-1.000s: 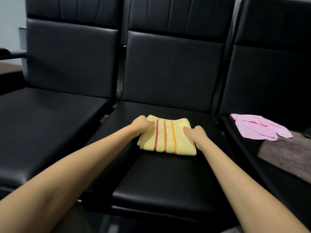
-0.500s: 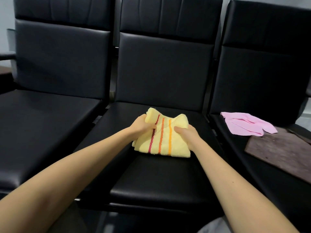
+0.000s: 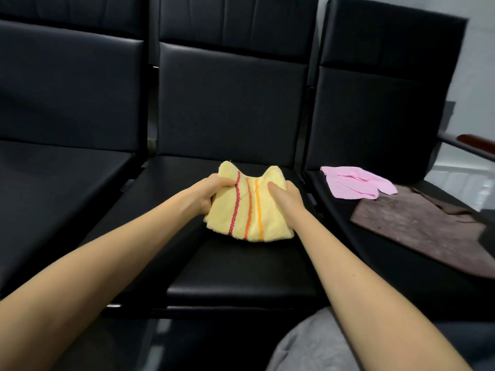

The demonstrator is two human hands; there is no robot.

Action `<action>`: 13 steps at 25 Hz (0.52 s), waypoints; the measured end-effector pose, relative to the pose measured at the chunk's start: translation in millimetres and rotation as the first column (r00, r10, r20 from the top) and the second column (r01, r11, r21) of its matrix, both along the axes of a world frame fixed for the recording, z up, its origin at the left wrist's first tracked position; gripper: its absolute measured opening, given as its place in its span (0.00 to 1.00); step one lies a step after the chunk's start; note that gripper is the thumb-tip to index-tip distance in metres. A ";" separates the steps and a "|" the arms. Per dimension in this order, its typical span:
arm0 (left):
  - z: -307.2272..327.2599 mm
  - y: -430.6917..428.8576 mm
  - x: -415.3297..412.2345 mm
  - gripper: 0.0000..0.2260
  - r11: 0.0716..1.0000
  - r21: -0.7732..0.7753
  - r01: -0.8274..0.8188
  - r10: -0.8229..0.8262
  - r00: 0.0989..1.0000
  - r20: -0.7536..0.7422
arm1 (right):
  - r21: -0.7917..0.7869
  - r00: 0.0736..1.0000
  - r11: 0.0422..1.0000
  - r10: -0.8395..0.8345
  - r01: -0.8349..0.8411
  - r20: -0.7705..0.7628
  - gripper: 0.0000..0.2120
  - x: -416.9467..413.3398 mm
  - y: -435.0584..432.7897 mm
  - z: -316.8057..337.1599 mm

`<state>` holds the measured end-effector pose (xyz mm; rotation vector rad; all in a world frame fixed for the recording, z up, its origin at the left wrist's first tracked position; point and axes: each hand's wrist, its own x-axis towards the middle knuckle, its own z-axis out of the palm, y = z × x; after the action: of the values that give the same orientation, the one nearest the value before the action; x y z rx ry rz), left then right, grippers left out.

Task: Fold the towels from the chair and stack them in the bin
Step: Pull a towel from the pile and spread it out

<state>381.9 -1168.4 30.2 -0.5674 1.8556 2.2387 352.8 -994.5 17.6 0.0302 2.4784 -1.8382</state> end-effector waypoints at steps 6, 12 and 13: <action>25.2 67.8 3.5 0.19 0.993 0.074 0.091 -0.088 0.995 -0.044 | 0.117 0.993 0.990 -0.063 0.075 -0.102 0.11 14.6 71.4 18.4; 43.1 176.0 17.2 0.15 0.976 0.120 0.184 -0.188 0.982 0.027 | 0.092 0.980 0.976 -0.194 0.198 -0.053 0.17 49.8 172.5 24.2; 39.3 193.5 19.8 0.14 0.975 0.115 0.188 -0.193 0.980 0.041 | 0.092 0.977 0.973 -0.211 0.214 -0.039 0.17 57.3 188.9 22.8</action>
<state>401.8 -974.9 69.5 -0.4058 1.6717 2.1634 410.0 -805.6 40.3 0.2860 2.6743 -1.8022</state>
